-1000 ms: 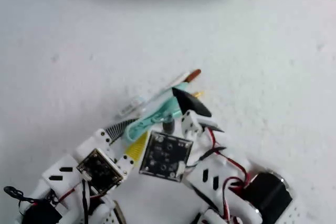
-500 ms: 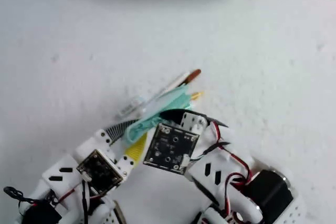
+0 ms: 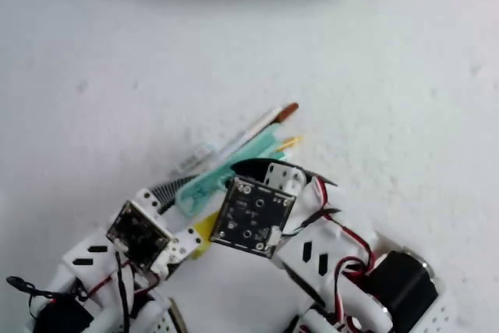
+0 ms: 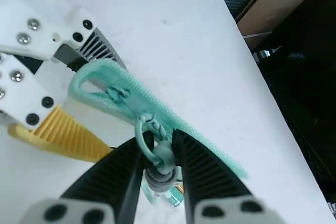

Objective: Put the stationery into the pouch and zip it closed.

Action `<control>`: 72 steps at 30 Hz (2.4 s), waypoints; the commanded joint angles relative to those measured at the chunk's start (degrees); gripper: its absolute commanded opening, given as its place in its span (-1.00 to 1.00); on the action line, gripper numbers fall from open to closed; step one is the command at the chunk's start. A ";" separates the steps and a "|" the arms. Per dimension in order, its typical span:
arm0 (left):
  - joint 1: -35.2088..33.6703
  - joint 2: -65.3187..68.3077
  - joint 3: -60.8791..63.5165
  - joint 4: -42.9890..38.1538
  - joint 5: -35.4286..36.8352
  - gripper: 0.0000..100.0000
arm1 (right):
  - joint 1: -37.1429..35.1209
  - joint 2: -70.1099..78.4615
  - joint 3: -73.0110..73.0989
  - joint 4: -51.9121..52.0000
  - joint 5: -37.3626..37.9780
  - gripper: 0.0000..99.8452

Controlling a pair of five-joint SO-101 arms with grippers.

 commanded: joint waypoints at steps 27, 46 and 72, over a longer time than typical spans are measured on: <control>-0.31 -0.22 -1.93 1.49 -3.16 -0.95 | 13.32 0.57 4.40 -11.30 4.66 -0.97; -0.40 -0.22 -1.93 1.49 -3.16 -0.95 | 27.21 0.57 8.09 -17.80 6.95 -0.97; -0.40 -0.22 -1.93 1.23 -3.16 -0.95 | 25.89 -2.24 11.52 -17.19 6.51 -0.71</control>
